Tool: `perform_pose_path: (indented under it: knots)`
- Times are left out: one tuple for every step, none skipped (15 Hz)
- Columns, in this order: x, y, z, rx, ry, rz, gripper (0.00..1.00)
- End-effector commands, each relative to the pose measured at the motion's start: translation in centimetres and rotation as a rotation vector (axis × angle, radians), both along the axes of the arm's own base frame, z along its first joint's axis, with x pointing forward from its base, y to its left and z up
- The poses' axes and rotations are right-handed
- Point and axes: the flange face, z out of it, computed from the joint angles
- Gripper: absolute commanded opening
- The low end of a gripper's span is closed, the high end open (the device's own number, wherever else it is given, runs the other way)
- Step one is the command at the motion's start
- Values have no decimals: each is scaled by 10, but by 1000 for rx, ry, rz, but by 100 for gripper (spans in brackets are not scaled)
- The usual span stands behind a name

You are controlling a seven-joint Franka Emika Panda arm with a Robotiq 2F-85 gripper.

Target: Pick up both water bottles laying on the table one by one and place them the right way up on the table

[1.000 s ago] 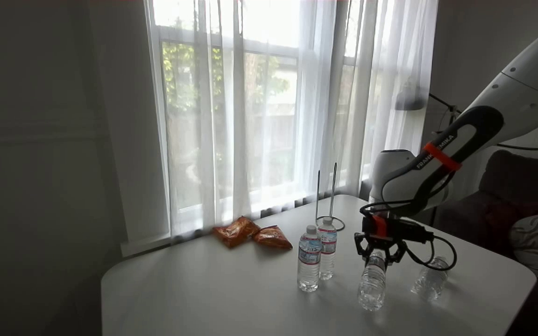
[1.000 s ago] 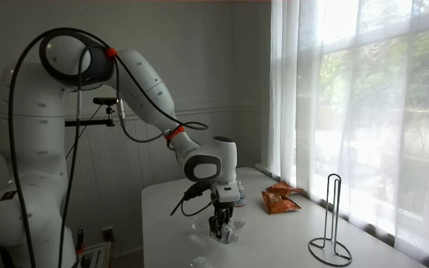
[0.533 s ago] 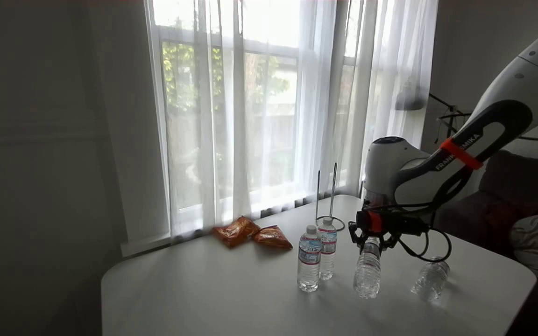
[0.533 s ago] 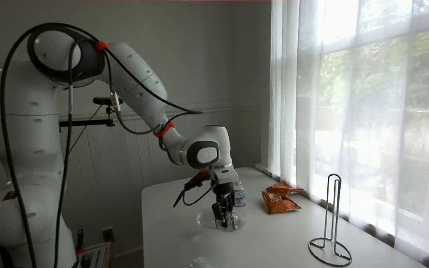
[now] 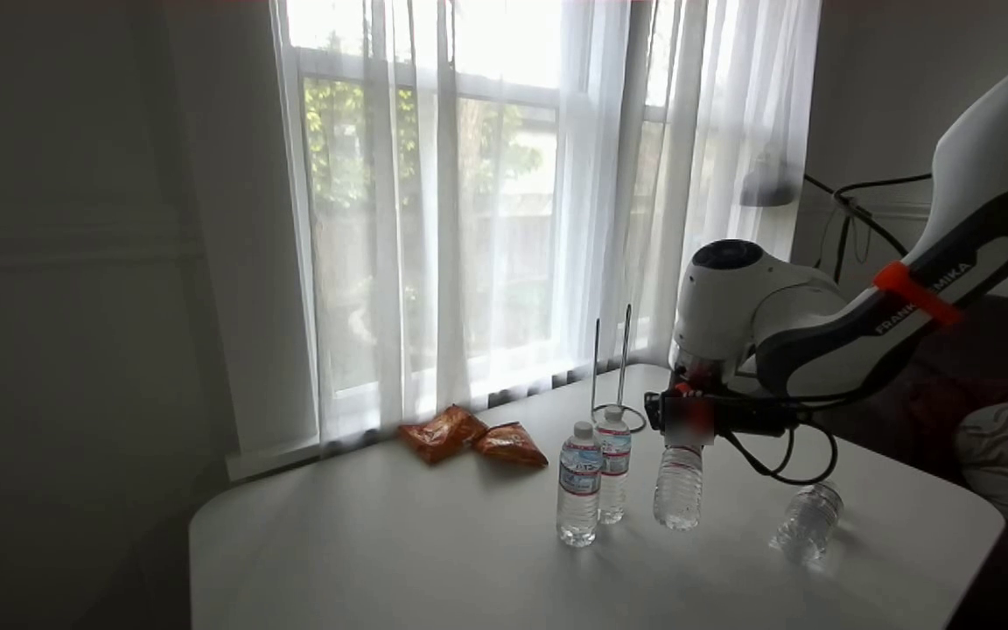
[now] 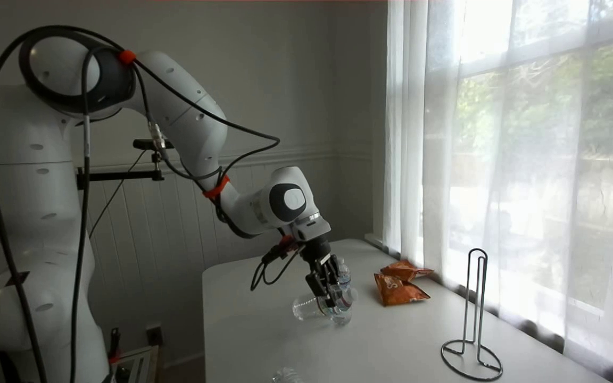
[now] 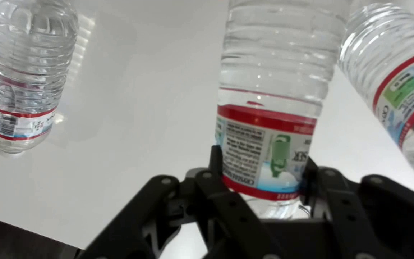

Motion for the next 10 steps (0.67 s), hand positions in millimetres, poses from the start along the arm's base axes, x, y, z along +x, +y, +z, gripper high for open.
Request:
perform_pose_path:
  knots:
    - [0, 3, 1, -1, -4, 4, 47]
    - [-1, 6, 2, 0, -5, 6, 47]
    - [-1, 7, 2, 0, -5, 8, 47]
    - [-1, 7, 2, 0, -6, 8, 47]
    - [-1, 7, 2, -1, -6, 8, 47]
    - [-1, 7, 2, -1, -6, 8, 47]
    - [-2, 7, 3, -38, -8, 6, 22]
    - [-4, 8, 5, -59, -10, 0, 22]
    - [-6, 9, 6, -90, -14, -15, 22]
    - [-8, 9, 7, -124, -15, -35, 22]
